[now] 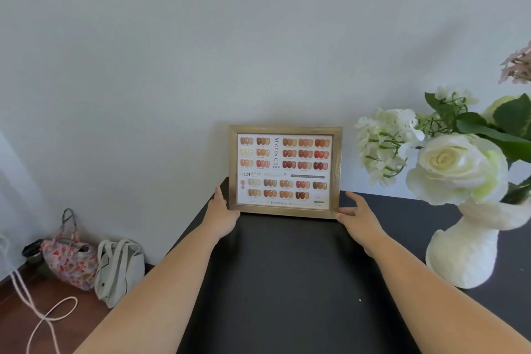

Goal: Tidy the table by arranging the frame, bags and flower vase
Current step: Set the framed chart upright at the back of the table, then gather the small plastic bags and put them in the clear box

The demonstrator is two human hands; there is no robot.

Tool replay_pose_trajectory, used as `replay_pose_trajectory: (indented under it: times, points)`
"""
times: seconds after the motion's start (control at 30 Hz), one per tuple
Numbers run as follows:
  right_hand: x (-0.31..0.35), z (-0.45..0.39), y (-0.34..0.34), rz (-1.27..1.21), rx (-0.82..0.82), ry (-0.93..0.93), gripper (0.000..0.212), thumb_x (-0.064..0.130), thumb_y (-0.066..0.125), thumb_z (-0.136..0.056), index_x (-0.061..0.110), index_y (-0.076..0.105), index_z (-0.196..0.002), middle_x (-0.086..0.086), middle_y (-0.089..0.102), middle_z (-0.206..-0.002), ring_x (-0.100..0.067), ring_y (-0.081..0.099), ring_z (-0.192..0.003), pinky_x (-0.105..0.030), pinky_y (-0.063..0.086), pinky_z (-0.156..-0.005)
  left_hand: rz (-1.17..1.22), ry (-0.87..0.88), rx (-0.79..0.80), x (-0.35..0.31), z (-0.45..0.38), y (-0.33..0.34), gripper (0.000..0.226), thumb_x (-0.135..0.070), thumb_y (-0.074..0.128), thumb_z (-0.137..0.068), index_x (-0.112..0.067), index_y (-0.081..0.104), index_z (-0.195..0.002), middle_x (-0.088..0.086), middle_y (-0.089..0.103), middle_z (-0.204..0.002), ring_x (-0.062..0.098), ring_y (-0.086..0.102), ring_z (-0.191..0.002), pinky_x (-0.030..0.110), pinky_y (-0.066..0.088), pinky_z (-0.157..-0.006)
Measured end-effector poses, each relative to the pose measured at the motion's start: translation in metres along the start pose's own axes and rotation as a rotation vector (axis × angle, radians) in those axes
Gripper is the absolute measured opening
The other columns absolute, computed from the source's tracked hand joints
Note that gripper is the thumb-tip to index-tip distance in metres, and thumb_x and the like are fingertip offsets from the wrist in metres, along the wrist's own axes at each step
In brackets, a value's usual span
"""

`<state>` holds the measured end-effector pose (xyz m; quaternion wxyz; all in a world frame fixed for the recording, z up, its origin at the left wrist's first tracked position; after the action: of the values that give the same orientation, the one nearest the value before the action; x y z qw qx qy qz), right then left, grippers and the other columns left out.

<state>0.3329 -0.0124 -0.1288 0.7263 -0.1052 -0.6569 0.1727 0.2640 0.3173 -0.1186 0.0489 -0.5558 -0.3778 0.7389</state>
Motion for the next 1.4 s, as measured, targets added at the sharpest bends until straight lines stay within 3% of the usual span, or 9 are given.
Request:
replay_pose_trajectory:
  times: [0.17, 0.37, 0.53, 0.63, 0.77, 0.9, 1.03, 1.2, 1.4]
  points:
    - [-0.007, 0.015, -0.004, 0.0, -0.006, -0.027, 0.059, 0.012, 0.061, -0.09, 0.034, 0.04, -0.141, 0.011, 0.062, -0.11, -0.005, 0.058, -0.097, -0.018, 0.039, -0.067, 0.066, 0.004, -0.009, 0.006, 0.031, 0.015, 0.099, -0.006, 0.066, -0.088, -0.031, -0.001, -0.156, 0.006, 0.03, -0.157, 0.025, 0.042, -0.137, 0.039, 0.038, -0.107]
    - [-0.015, 0.039, -0.015, 0.022, 0.032, -0.082, 0.04, 0.011, 0.061, -0.09, 0.03, 0.057, -0.125, 0.008, 0.063, -0.117, -0.005, 0.059, -0.102, -0.021, 0.042, -0.082, 0.095, 0.096, 0.02, -0.004, 0.078, 0.037, 0.086, -0.004, 0.065, -0.087, -0.032, 0.019, -0.154, 0.002, 0.04, -0.146, 0.02, 0.043, -0.134, 0.026, 0.038, -0.093]
    - [-0.019, 0.062, -0.027, 0.03, 0.117, -0.119, 0.03, 0.012, 0.064, -0.09, 0.033, 0.063, -0.111, 0.01, 0.064, -0.112, -0.002, 0.059, -0.102, -0.017, 0.041, -0.081, 0.018, 0.218, 0.081, -0.011, 0.123, 0.055, 0.062, -0.012, 0.066, -0.088, -0.03, 0.042, -0.142, -0.007, 0.049, -0.133, 0.006, 0.047, -0.119, 0.023, 0.033, -0.092]
    - [-0.022, 0.075, -0.037, 0.057, 0.158, -0.102, 0.027, 0.016, 0.065, -0.089, 0.034, 0.064, -0.11, 0.011, 0.065, -0.113, -0.003, 0.058, -0.104, -0.015, 0.039, -0.074, -0.076, 0.331, 0.175, -0.016, 0.149, 0.063, 0.04, -0.019, 0.064, -0.09, -0.036, 0.056, -0.125, -0.014, 0.055, -0.12, 0.005, 0.051, -0.116, 0.024, 0.035, -0.097]
    - [-0.028, 0.089, -0.043, 0.147, 0.177, -0.093, 0.028, 0.016, 0.065, -0.089, 0.034, 0.065, -0.111, 0.007, 0.062, -0.121, -0.007, 0.054, -0.11, -0.024, 0.038, -0.086, -0.213, 0.47, 0.368, -0.022, 0.177, 0.071, 0.021, -0.031, 0.064, -0.092, -0.038, 0.062, -0.112, -0.015, 0.051, -0.121, 0.002, 0.049, -0.115, 0.024, 0.035, -0.101]
    - [-0.031, 0.102, -0.047, 0.181, 0.178, -0.107, 0.027, 0.016, 0.065, -0.089, 0.034, 0.066, -0.11, 0.006, 0.061, -0.123, -0.01, 0.052, -0.12, -0.032, 0.04, -0.099, -0.258, 0.494, 0.551, -0.027, 0.199, 0.077, 0.028, -0.044, 0.064, -0.091, -0.037, 0.061, -0.118, -0.016, 0.039, -0.137, 0.008, 0.041, -0.129, 0.031, 0.032, -0.107]
    - [-0.035, 0.114, -0.055, 0.145, 0.182, -0.11, 0.023, 0.017, 0.067, -0.087, 0.036, 0.067, -0.101, 0.015, 0.06, -0.106, -0.006, 0.053, -0.112, -0.026, 0.037, -0.091, -0.262, 0.5, 0.601, -0.03, 0.219, 0.077, 0.028, -0.052, 0.066, -0.086, -0.038, 0.061, -0.11, -0.017, 0.035, -0.146, 0.01, 0.035, -0.136, 0.032, 0.03, -0.107]
    - [-0.043, 0.132, -0.067, 0.295, 0.212, -0.214, 0.012, 0.018, 0.068, -0.087, 0.024, 0.073, -0.096, 0.022, 0.056, -0.097, -0.005, 0.053, -0.099, -0.023, 0.035, -0.087, -0.438, 0.49, 0.589, -0.037, 0.24, 0.069, 0.045, -0.074, 0.064, -0.071, -0.029, 0.065, -0.08, -0.019, 0.036, -0.148, 0.003, 0.037, -0.128, 0.032, 0.032, -0.101]
    - [-0.053, 0.161, -0.082, 0.312, 0.217, -0.26, 0.007, 0.028, 0.074, -0.079, 0.023, 0.075, -0.083, 0.022, 0.058, -0.09, -0.006, 0.059, -0.103, -0.007, 0.032, -0.068, -0.619, 0.461, 0.568, -0.042, 0.279, 0.072, 0.076, -0.089, 0.063, -0.046, -0.021, 0.064, -0.078, -0.018, 0.024, -0.156, -0.006, 0.04, -0.106, 0.03, 0.039, -0.078]
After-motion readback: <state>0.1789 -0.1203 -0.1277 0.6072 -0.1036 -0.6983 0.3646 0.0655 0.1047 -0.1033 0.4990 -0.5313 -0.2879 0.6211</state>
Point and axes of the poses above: each hand's wrist, its own z-axis away from the middle knuckle, its own y-axis out of the palm, x = y × z, the point moved 2 cm from there along -z, towards the middle knuckle
